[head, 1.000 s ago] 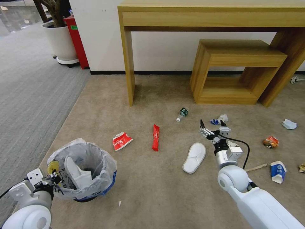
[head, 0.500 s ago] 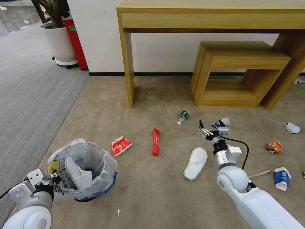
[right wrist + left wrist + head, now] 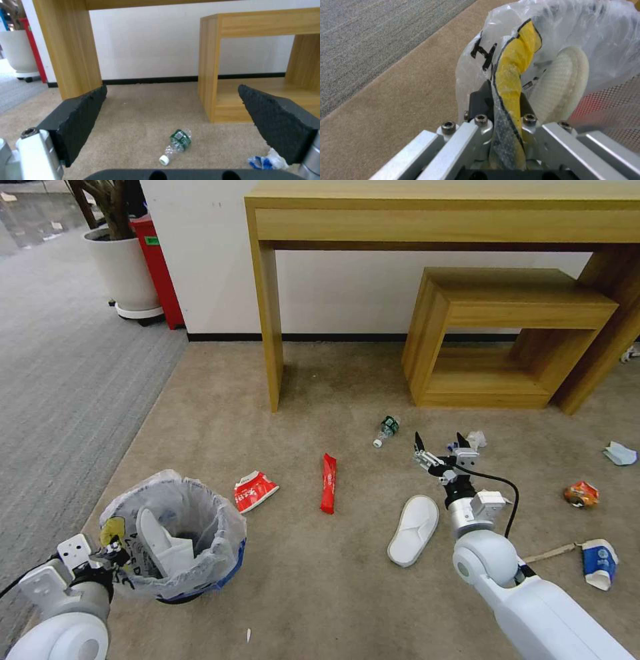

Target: Pick up the trash bin and place the garbage on the floor into it.

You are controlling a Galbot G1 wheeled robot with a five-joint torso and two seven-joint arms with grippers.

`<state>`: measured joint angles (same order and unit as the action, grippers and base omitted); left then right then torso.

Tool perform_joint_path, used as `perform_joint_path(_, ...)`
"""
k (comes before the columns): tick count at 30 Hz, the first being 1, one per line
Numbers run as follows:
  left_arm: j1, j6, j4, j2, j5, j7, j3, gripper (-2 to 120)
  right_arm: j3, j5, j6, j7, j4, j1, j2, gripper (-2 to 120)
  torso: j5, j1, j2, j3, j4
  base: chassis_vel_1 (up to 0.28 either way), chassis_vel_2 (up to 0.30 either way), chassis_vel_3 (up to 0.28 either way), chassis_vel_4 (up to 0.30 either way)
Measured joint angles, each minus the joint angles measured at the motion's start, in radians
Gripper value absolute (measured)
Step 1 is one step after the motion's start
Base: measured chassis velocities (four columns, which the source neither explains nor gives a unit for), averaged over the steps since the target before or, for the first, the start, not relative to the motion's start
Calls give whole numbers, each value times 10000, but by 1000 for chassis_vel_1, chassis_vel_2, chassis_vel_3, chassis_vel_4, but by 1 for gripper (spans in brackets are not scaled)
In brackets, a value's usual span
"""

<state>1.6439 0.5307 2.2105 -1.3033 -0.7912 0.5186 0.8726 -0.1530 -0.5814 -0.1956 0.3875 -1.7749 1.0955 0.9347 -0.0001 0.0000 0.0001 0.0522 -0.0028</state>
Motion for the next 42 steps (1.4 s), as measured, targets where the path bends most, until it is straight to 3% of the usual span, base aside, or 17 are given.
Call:
perform_joint_path(9,-13,-47,-37,-71,62,-19,-64,3,218,-761,805,668,-411,36,-28,100,1,0,0,0,0,0,0,0,0)
perform_joint_path(24,-22,-142,-157,-359,252,-55,-165,3,941,-4094,3459,2501,-847,-328,10,100,0,-1,0,-1,1,0,0,0,0)
perform_joint_path(29,-11,-180,-189,-399,267,-64,-160,3,1189,-4324,3667,2829,157,-564,234,100,2,0,0,0,1,0,0,0,0)
perform_joint_path(42,-90,-235,-346,-293,250,-75,-175,3,1191,-4290,3500,2440,2676,-803,697,100,1,-1,0,0,0,0,0,0,0)
